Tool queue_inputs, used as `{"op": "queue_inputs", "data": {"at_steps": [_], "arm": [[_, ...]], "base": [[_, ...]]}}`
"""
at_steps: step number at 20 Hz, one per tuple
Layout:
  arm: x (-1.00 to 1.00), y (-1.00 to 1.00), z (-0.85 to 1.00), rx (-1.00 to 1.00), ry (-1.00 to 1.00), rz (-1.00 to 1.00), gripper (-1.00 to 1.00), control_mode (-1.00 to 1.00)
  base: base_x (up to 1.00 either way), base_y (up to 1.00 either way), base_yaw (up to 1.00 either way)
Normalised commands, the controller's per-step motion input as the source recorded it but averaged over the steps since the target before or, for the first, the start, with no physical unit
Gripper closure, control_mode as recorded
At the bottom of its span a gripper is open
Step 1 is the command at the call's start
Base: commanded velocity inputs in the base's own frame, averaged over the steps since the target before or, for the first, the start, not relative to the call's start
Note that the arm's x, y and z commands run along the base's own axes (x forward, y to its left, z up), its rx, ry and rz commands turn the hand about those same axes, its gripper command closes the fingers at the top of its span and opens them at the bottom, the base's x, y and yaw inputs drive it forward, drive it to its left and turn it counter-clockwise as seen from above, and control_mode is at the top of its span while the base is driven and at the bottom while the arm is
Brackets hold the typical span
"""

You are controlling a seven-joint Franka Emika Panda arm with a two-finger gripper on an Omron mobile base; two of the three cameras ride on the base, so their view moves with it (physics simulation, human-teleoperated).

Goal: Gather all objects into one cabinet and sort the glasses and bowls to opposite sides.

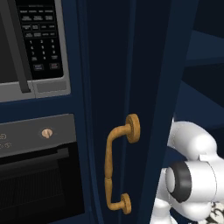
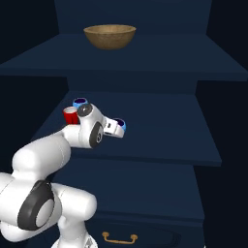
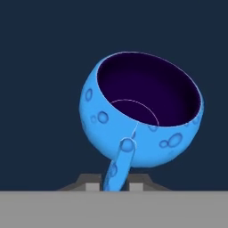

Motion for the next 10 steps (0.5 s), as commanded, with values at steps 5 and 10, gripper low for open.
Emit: {"op": "queue_inputs", "data": {"at_steps": [5,10], "arm": [[0.00,0.00,0.00,0.00,-0.01,0.02,1.00,-1.00],[-0.06,0.00,0.00,0.00,0.00,0.02,1.00,-1.00]], "base": [[0.00,0.00,0.00],[0.00,0.00,0.00]]}}
